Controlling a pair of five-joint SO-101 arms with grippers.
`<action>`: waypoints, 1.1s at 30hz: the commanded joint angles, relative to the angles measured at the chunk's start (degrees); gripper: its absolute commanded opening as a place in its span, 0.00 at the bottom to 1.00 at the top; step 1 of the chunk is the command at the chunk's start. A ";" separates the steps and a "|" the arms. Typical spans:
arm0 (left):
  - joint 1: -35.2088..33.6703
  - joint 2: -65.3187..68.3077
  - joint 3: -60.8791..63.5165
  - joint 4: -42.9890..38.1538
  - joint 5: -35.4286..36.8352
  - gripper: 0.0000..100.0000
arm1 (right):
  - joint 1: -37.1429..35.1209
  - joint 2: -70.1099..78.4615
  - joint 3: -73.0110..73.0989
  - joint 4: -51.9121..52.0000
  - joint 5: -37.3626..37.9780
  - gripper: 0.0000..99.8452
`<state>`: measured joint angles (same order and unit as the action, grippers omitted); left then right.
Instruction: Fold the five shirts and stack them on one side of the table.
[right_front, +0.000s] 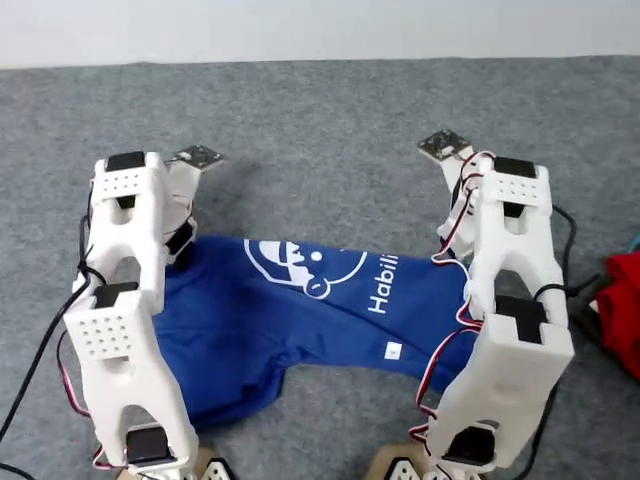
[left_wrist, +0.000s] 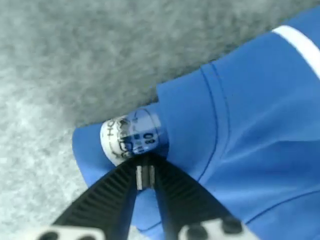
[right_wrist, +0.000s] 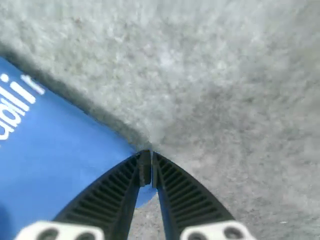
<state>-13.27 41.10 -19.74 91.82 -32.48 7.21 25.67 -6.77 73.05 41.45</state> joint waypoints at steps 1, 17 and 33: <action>-1.93 0.00 -4.88 2.81 -0.70 0.00 | 0.22 -1.27 -3.16 -0.04 0.62 0.01; 0.62 0.00 -18.95 8.53 -0.70 0.04 | -4.97 -13.41 -3.16 7.87 0.26 0.01; 10.99 -14.33 -2.24 6.68 -0.53 0.06 | -6.11 -17.27 -2.37 15.87 -6.15 0.01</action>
<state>-4.92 30.11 -26.51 98.77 -32.92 2.02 11.69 -6.95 88.79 37.32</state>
